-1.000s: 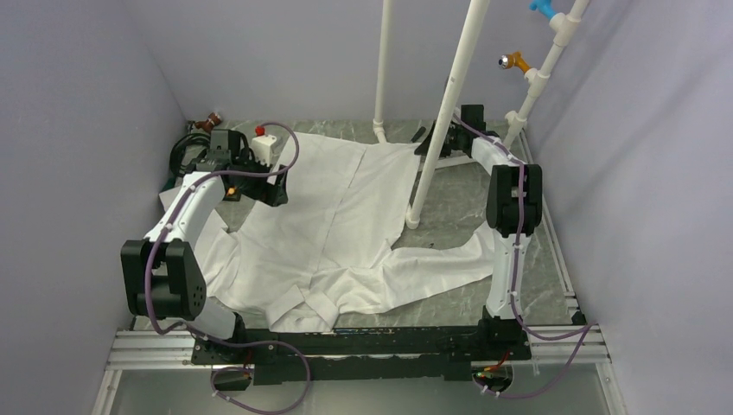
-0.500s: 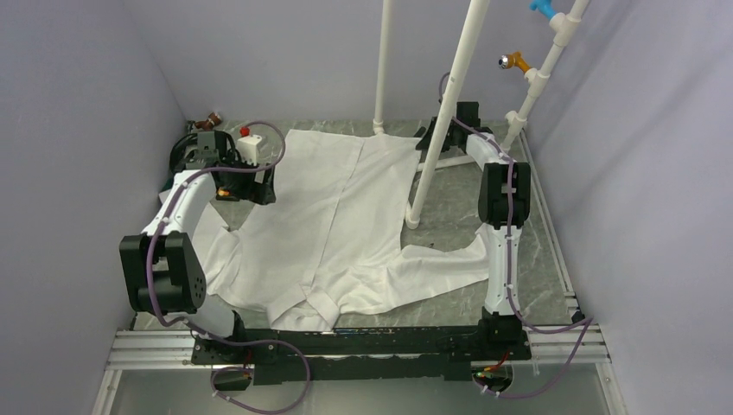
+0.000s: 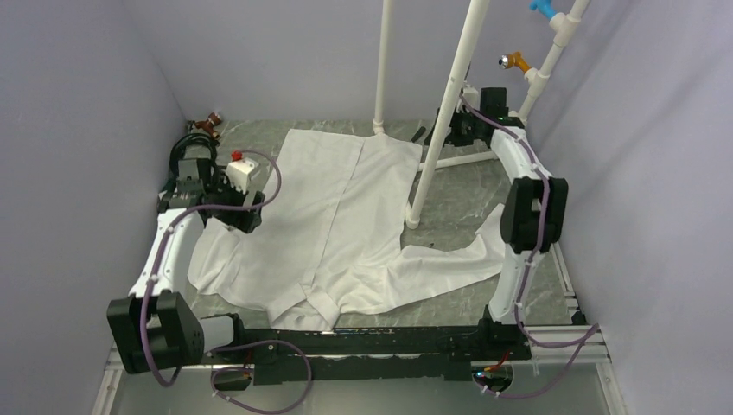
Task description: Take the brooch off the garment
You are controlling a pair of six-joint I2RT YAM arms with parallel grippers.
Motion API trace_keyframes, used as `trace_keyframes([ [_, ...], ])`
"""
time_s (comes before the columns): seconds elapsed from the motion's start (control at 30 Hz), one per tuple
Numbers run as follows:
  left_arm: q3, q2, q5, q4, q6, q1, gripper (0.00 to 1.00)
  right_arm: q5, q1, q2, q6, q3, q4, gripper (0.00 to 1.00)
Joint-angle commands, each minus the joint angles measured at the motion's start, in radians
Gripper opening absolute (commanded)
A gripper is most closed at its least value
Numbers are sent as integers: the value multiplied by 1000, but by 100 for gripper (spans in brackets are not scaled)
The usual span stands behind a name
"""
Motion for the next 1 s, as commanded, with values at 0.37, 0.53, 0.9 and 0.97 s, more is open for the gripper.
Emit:
trace_keyframes([
  [0.37,-72,-140,110,-18,110,-55,99,281,-380,-418,-361,-406,-407,80],
  [0.53,-99,-164,96,0,98,-77,99,397,-426,-353,-392,-445,-365,78],
  [0.9,-116,-197,81,12,63,-78,99,417,-427,-150,-373,-351,-396,52],
  [0.97,-115,-195,82,9,58,-79,99,426,-432,-153,-384,-332,-397,13],
])
